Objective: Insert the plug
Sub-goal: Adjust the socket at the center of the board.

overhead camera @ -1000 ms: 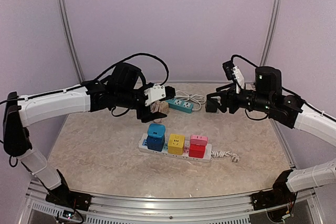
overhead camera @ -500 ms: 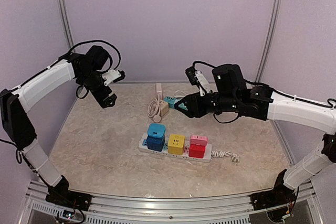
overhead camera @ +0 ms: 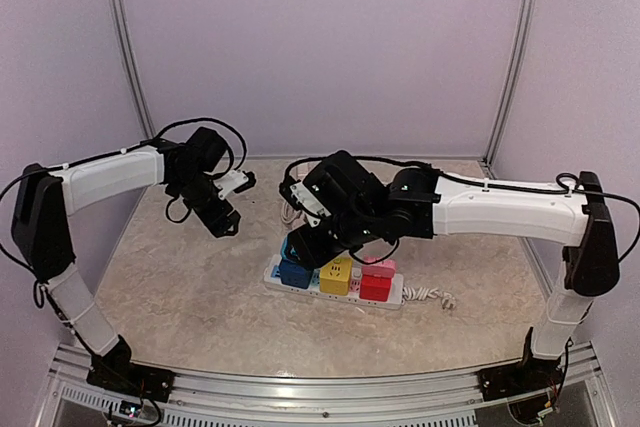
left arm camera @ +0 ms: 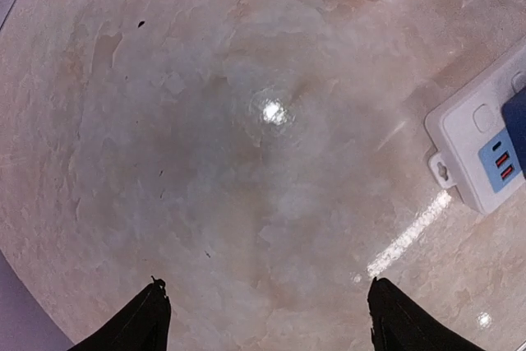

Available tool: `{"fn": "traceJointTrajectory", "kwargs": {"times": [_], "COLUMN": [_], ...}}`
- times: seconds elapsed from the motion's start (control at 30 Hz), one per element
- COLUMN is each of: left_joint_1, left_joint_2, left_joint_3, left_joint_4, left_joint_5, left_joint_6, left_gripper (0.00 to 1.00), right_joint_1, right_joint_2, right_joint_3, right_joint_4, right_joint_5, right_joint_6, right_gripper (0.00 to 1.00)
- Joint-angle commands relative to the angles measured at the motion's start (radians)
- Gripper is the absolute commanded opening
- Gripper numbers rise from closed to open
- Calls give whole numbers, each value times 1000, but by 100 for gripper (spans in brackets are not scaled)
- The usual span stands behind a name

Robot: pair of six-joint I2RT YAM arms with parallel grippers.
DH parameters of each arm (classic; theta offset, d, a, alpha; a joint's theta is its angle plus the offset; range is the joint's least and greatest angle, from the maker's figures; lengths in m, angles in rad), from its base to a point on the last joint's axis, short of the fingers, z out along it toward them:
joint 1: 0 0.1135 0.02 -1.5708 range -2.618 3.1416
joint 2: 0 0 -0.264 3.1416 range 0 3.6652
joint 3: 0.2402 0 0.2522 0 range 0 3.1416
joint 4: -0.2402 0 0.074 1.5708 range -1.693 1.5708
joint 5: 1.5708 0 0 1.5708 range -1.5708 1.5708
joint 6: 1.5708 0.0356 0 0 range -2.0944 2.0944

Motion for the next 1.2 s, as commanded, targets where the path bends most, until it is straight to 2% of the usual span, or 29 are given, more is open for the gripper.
{"fn": "traceJointTrajectory", "kwargs": {"times": [0.0,0.1,0.27,0.43,0.57,0.73,0.8,0.97,1.17], "left_joint_1": [-71,-126,-153,-169,-166,-161,-170,-212,-269], "left_joint_2": [147,229,308,371,414,473,473,400,350], "left_joint_3": [47,95,176,213,255,333,301,113,57], "left_joint_4": [117,139,162,166,169,122,106,119,71], "left_joint_5": [51,61,111,148,151,171,185,189,227], "left_joint_6": [-25,-5,0,6,19,-13,7,65,56], "left_gripper": [79,78,77,76,76,63,61,60,56], "right_joint_1": [-38,-107,-268,-394,-442,-455,-458,-494,-549], "right_joint_2": [-51,-72,-112,-168,-186,-159,-156,-185,-165], "right_joint_3": [51,50,29,-37,-85,-94,-100,-151,-164], "right_joint_4": [-59,-107,-174,-111,-49,-65,-74,-35,14], "right_joint_5": [120,136,198,189,150,137,144,143,108], "right_joint_6": [-10,-11,-29,-56,-71,-80,-78,-75,-83], "right_gripper": [53,54,55,57,57,57,57,58,59]}}
